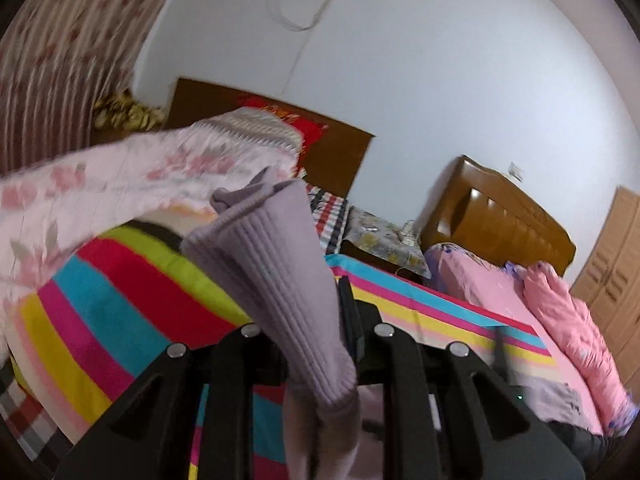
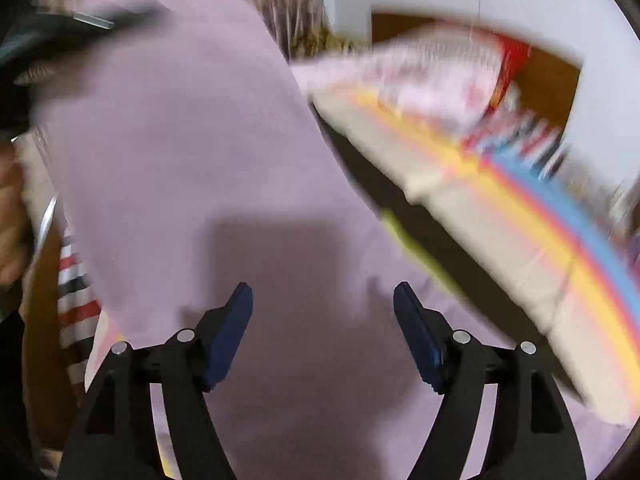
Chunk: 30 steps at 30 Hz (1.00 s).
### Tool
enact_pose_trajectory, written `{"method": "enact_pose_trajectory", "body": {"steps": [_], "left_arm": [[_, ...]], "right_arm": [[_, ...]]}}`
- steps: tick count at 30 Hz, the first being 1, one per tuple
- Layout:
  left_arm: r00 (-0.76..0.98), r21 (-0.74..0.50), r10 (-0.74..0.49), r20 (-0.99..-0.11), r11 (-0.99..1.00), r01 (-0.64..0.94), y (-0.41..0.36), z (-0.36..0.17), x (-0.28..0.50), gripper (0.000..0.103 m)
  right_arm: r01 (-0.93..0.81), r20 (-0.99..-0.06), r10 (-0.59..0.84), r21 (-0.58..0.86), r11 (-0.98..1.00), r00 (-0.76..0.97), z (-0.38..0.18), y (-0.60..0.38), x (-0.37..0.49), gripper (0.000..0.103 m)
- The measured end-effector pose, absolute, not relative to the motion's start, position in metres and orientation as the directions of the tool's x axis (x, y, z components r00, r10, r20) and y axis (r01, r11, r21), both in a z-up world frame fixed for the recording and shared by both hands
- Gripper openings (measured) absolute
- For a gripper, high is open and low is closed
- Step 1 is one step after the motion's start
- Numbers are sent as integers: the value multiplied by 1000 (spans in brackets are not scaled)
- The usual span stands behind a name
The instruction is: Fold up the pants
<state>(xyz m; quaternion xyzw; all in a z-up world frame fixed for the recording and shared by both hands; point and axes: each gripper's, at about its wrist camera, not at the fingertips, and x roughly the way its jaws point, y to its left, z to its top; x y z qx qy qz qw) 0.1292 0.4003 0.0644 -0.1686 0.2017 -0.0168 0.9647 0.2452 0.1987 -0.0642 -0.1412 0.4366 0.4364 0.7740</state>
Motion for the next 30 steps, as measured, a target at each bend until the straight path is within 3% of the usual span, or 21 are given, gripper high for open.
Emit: {"method": "enact_pose_trajectory", "body": {"steps": [2, 4, 6, 11, 13, 14, 15, 16, 19, 20, 23, 24, 26, 28, 30], "left_arm": [[914, -321, -129, -385, 947, -2, 379, 72, 129, 20], [906, -292, -151, -395, 956, 32, 352, 79, 131, 20], [898, -262, -176, -402, 963, 71, 322, 86, 125, 20], [860, -158, -226, -457, 972, 171, 226, 79, 122, 21], [826, -133, -260, -501, 966, 223, 187, 58, 123, 23], [786, -114, -286, -548, 957, 268, 159, 38, 127, 33], [743, -87, -301, -598, 946, 313, 137, 19, 129, 53], [695, -47, -297, -655, 934, 354, 116, -3, 130, 61], [613, 60, -246, -751, 899, 434, 75, -60, 124, 70], [642, 90, -230, -731, 901, 424, 73, -60, 118, 74], [669, -63, -351, -655, 908, 415, 105, -37, 97, 79], [701, -137, -404, -588, 904, 406, 126, -20, 85, 91], [765, -251, -453, -458, 892, 377, 174, 5, 58, 101], [805, -301, -408, -430, 906, 298, 212, 15, 46, 101], [838, -295, -252, -484, 948, 115, 255, 6, 42, 101]], "right_arm": [[-809, -774, 592, 191, 556, 223, -63, 199, 252, 71], [-774, -787, 553, 162, 612, 272, -53, 192, 253, 71], [-748, -746, 607, 231, 622, 274, -41, 166, 246, 74], [-542, -583, 654, 389, 745, 482, -21, 24, 220, 81], [-439, -556, 625, 446, 780, 547, -25, -38, 211, 81], [-396, -552, 607, 462, 793, 571, -26, -64, 209, 81], [-342, -548, 584, 485, 805, 598, -28, -97, 202, 81], [-316, -546, 571, 493, 811, 613, -25, -114, 199, 81], [-267, -533, 541, 506, 820, 651, -22, -160, 179, 82], [-266, -532, 546, 513, 816, 648, -24, -169, 177, 82], [-289, -525, 610, 568, 770, 594, -36, -177, 169, 82], [-294, -523, 631, 588, 754, 572, -37, -181, 165, 82], [-315, -524, 690, 632, 708, 500, -49, -174, 171, 82], [-339, -535, 735, 659, 671, 416, -59, -155, 160, 80], [-360, -565, 761, 671, 648, 319, -67, -130, 152, 78]]}}
